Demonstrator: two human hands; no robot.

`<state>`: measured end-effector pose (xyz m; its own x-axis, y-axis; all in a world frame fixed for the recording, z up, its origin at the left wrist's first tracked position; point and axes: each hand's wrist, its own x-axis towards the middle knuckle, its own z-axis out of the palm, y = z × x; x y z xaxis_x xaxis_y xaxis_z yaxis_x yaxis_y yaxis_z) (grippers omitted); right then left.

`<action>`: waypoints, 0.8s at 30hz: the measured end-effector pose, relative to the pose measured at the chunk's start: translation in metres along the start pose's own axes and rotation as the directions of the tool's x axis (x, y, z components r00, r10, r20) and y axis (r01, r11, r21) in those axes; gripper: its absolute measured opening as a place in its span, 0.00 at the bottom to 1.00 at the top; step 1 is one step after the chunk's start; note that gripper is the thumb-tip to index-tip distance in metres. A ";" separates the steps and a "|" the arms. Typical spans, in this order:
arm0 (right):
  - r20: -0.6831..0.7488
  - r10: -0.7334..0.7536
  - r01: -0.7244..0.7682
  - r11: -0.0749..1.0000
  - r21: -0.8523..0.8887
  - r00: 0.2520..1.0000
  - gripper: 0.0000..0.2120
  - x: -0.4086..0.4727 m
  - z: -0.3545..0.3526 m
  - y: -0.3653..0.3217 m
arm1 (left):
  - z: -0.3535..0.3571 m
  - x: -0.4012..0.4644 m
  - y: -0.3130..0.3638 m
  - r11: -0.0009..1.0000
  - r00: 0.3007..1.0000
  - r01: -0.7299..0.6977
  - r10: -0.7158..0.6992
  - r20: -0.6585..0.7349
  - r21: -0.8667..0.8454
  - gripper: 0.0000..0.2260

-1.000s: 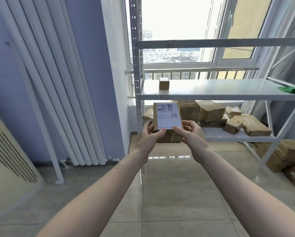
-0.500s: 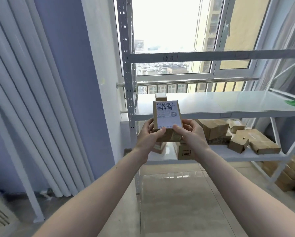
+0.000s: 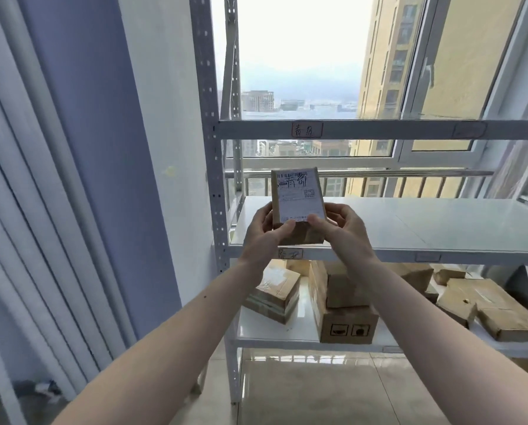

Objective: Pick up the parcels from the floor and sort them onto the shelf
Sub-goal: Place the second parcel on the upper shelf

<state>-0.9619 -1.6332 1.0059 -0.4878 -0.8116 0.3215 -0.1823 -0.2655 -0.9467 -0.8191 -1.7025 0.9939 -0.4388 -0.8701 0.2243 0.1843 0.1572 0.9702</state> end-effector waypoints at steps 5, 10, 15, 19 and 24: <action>0.003 -0.064 0.063 0.997 0.042 0.998 0.22 0.059 -0.005 0.006 | 0.013 0.056 0.007 0.993 0.994 -0.101 0.102 -0.023 0.057 0.23; 0.003 -0.150 0.150 0.986 0.074 0.989 0.20 0.117 -0.004 0.005 | 0.020 0.110 0.019 0.974 0.975 -0.220 0.221 -0.009 0.047 0.21; -0.012 -0.251 0.251 0.964 0.090 0.968 0.19 0.172 0.006 -0.009 | 0.021 0.164 0.037 0.948 0.949 -0.317 0.317 0.002 0.040 0.20; -0.051 -0.340 0.341 0.940 0.028 0.939 0.17 0.214 0.016 -0.019 | 0.019 0.208 0.051 0.930 0.929 -0.366 0.367 -0.040 0.033 0.22; -0.068 -0.396 0.395 0.918 -0.039 0.916 0.17 0.254 0.022 -0.028 | 0.020 0.254 0.062 0.870 0.877 -0.473 0.481 -0.027 0.140 0.22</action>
<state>-1.0618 -1.8431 1.1132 -0.4323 -0.6025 0.6709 -0.3931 -0.5437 -0.7415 -0.9369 -1.9047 1.1132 -0.2725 -0.6997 0.6604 0.2447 0.6134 0.7509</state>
